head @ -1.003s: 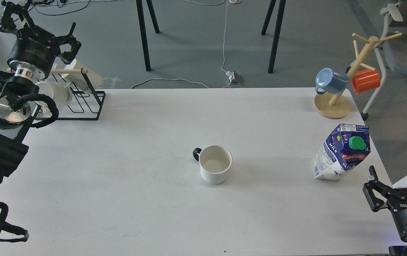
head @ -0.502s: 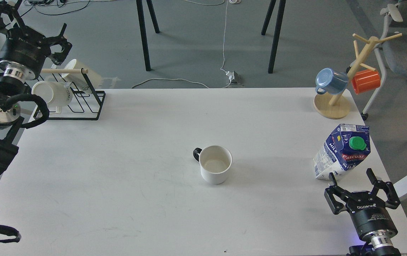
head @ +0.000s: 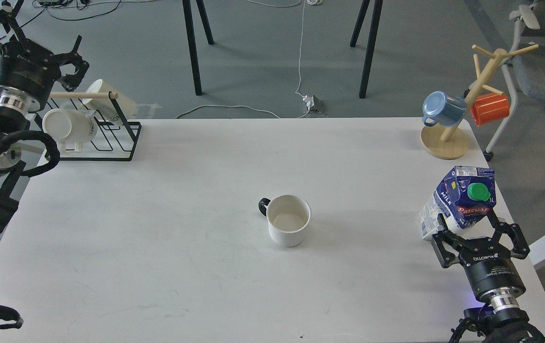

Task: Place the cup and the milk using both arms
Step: 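Move the right gripper up to the milk carton and grasp it, then slide the milk carton with the right gripper beside the white mug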

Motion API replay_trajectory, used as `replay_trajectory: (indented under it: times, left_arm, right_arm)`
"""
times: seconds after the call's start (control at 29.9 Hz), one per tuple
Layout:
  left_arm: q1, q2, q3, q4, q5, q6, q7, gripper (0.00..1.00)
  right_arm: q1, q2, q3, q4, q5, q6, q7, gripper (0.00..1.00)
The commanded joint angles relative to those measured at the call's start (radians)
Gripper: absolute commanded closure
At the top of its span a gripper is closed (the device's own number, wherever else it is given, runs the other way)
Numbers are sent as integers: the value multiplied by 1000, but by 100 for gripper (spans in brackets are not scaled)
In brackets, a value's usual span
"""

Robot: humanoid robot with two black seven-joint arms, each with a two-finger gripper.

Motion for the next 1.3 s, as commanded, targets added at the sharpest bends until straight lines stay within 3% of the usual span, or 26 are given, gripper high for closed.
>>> replay_trajectory:
  times: [0.0,0.07,0.2,0.54,0.9,1.04,1.27]
  left_arm:
    - [6,3,-1,0,0,0,0,1]
    - [8,12,-1,0,0,0,0,1]
    - [9,12,-1,0,0,1,0,1]
    - [9,12,-1,28,0,0,0,1]
    - [11,44,-1,31,2,4,3,1]
    - [11,46,-1,31,2,27,3,1]
    - [12,67,2,31,2,33,2,1]
  right_arm:
    - [18,7,2,-29,-1,0,1,14]
    - [21,7,3,-43,0,0,1,20]
    - [22,7,3,-72,-3,0,5,46]
    - [18,7,-9,-29,-6,0,-1,47]
    - [76,25,-175,104,-29,0,0,47]
    - [98,48,-211,96,-58,0,0,60]
    - [110,91,-241,92,-130,0,-1,64]
